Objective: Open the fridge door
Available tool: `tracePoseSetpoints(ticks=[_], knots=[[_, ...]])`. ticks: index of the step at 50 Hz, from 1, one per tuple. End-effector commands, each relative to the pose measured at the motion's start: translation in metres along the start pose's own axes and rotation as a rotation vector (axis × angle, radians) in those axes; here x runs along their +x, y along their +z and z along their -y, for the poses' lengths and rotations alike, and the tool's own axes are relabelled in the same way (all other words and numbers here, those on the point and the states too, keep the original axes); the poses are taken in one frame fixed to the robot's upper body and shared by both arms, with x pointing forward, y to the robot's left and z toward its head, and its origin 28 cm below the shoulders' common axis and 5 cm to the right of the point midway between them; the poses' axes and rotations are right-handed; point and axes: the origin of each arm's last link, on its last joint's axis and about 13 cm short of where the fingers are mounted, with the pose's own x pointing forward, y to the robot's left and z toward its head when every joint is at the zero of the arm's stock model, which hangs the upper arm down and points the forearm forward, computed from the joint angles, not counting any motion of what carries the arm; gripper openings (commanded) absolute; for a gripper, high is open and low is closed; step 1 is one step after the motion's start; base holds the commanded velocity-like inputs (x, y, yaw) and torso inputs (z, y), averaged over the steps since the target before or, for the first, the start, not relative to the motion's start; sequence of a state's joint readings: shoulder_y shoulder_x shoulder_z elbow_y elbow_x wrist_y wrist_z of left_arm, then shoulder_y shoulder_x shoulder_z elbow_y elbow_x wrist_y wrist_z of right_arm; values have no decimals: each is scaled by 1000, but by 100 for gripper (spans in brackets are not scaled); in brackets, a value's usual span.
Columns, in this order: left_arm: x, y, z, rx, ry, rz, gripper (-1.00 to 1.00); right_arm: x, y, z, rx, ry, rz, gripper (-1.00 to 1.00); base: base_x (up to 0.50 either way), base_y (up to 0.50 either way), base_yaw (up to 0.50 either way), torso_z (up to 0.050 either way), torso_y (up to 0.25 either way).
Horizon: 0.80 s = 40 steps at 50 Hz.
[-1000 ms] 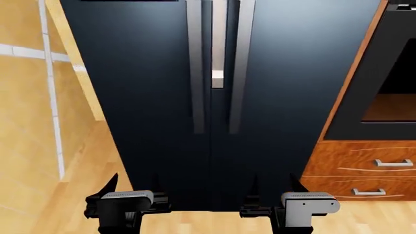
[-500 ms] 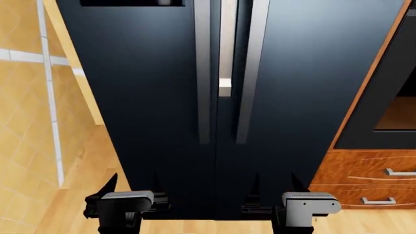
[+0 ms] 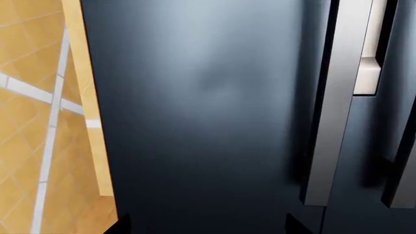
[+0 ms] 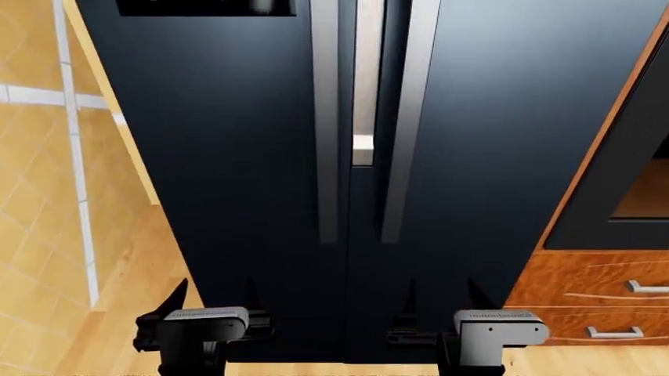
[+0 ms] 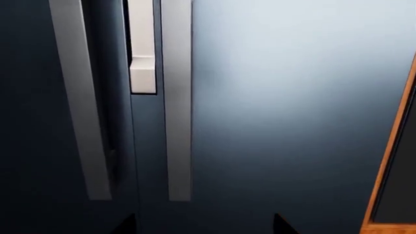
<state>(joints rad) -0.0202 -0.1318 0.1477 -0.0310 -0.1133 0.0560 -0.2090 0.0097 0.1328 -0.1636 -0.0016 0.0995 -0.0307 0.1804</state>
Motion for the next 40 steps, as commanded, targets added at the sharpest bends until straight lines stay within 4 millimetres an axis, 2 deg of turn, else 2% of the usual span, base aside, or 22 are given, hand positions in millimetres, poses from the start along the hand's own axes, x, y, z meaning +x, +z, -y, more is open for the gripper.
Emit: tracePoseSetpoints(ticks=[1, 9, 12, 13, 14, 16, 19, 20, 22, 28, 32, 38, 40], knots=[[-2, 2, 0, 2, 4, 0, 100, -1, 1, 0, 3, 8, 9, 100, 0, 0, 0, 0, 0], [-1, 6, 2, 18, -17, -8, 100, -1, 1, 0, 8, 3, 7, 100, 0, 0, 0, 0, 0], [3, 32, 13, 9, -43, 28, 100, -1, 0, 1, 10, 0, 9, 100, 0, 0, 0, 0, 0], [5, 47, 19, 3, -63, 56, 100, -1, 0, 1, 11, 0, 11, 100, 0, 0, 0, 0, 0], [5, 49, 20, 5, -65, 61, 100, -1, 0, 1, 12, 0, 11, 100, 0, 0, 0, 0, 0], [0, 78, 31, 10, -82, 105, 100, -1, 0, 1, 13, 1, 10, 100, 0, 0, 0, 0, 0], [-7, 89, 36, -12, -127, 137, 100, -1, 1, 1, 13, 3, 11, 100, 0, 0, 0, 0, 5], [-18, 97, 42, -16, -175, 157, 100, -2, 1, 0, 12, 4, 11, 100, 0, 0, 0, 0, 0], [-22, 110, 46, -33, -195, 167, 100, -1, 1, 0, 13, 5, 13, 100, 0, 0, 0, 0, 0], [-23, 130, 59, -33, -265, 209, 100, -2, 1, 1, 15, 4, 15, 100, 0, 0, 0, 0, 0], [-14, 139, 64, -20, -241, 202, 100, -2, 1, 1, 20, 3, 17, 100, 0, 0, 0, 0, 0], [5, 164, 73, -5, -159, 188, 100, -2, 2, 2, 30, 2, 23, 100, 0, 0, 0, 0, 0], [19, 174, 80, 3, -130, 175, 100, -2, 2, 2, 32, 2, 26, 100, 0, 0, 0, 0, 0]])
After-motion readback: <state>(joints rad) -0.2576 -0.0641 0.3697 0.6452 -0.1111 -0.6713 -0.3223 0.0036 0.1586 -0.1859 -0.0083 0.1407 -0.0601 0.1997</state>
